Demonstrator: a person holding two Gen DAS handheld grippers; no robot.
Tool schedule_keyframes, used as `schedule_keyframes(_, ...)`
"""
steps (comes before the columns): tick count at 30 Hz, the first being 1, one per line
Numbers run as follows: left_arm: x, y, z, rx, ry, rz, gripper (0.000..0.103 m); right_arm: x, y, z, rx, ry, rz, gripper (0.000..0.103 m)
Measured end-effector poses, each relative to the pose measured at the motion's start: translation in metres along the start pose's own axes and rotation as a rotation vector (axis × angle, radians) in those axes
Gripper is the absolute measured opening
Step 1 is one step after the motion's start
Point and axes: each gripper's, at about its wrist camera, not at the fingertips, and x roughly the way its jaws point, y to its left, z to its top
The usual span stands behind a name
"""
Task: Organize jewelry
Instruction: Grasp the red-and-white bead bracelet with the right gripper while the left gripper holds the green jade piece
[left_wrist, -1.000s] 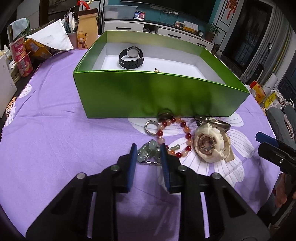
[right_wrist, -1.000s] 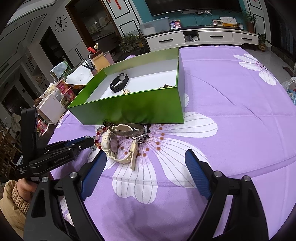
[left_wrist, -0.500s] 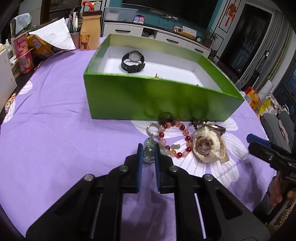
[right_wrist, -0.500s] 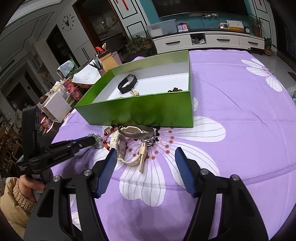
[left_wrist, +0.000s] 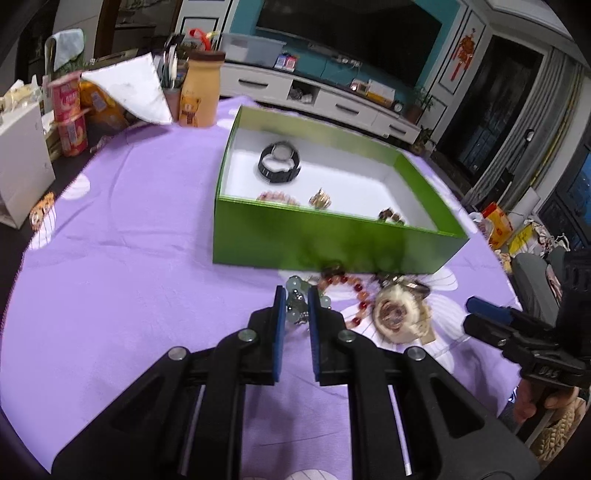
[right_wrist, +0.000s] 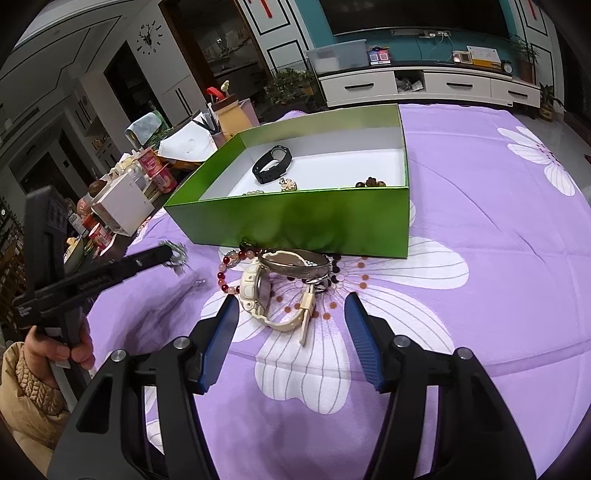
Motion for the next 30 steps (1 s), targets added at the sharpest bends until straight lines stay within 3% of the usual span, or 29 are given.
schedule_keyframes(3, 0.008, -0.002, 0.000, 0.040, 0.034, 0.063, 0.011, 0.000, 0.003, 0.001, -0.008, -0.003, 0.013, 0.061)
schedule_keyframes(15, -0.008, 0.020, 0.000, -0.042, -0.011, 0.047, 0.012, 0.032, 0.070, 0.003, -0.224, 0.063, 0.123, 0.052)
schedule_keyframes(21, -0.018, 0.036, 0.001, -0.080, -0.036, 0.063, 0.012, 0.071, 0.092, 0.012, -0.340, 0.124, 0.090, 0.038)
schedule_keyframes(30, -0.020, 0.051, -0.002, -0.112, -0.037, 0.060, 0.012, 0.107, 0.102, 0.015, -0.461, 0.186, -0.017, 0.027)
